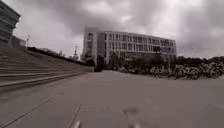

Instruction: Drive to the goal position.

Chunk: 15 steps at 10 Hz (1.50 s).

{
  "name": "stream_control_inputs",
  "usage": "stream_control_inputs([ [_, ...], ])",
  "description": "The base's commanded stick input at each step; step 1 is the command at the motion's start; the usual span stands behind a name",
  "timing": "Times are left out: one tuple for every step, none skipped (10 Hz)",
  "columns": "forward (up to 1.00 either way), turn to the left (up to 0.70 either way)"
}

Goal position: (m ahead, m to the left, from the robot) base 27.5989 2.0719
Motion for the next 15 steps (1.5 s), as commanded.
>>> stream_control_inputs([
  [0.85,-0.01],
  [0.85,-0.07],
  [0.85,-0.13],
  [0.85,-0.19],
  [0.85,-0.22],
  [0.85,-0.20],
  [0.85,-0.17],
  [0.85,-0.14],
  [0.85,-0.10],
  [0.85,-0.02],
  [0.85,0.00],
  [0.85,0.00],
  [0.85,0.00],
  [0.85,0.00],
  [0.85,0.00],
])
